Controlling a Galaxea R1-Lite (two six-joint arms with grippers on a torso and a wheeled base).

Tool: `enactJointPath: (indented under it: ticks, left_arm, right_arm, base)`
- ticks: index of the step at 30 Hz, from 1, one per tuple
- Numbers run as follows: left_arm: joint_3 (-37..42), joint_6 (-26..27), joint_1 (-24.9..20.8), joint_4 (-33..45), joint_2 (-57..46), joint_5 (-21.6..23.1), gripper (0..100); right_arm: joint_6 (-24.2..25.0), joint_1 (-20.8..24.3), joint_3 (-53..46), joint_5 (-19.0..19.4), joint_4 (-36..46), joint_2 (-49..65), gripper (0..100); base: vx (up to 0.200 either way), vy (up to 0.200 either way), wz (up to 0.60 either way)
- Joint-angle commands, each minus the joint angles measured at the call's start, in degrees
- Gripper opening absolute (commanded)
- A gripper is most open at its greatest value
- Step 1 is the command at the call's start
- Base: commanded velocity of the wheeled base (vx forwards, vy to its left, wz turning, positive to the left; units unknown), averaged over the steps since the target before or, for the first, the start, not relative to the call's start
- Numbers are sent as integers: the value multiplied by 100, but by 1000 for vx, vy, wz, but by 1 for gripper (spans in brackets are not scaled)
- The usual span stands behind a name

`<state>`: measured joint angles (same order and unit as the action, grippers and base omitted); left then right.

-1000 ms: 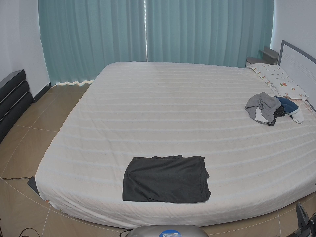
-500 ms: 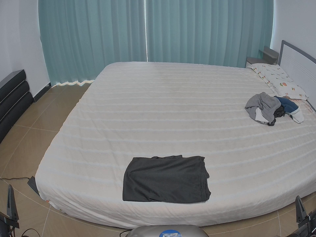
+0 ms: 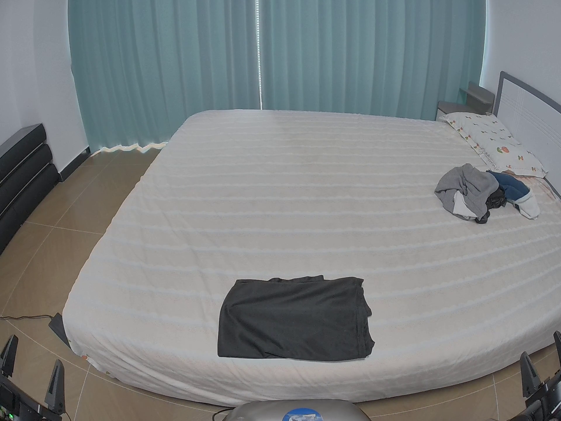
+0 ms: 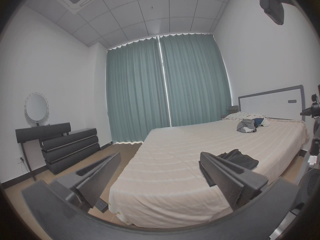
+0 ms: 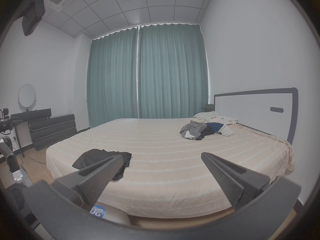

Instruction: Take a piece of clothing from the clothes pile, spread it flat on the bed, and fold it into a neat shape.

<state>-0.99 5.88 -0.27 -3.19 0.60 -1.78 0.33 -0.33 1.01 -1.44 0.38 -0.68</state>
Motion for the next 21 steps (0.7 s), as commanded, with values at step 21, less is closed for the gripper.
enactJointPath:
  ticks: [21]
  left_arm:
    - [99,-667,0,144,-60,-147,100]
  right_arm:
    - [-33,-2,-92,30,-11,68,100]
  base:
    - [0,0,0]
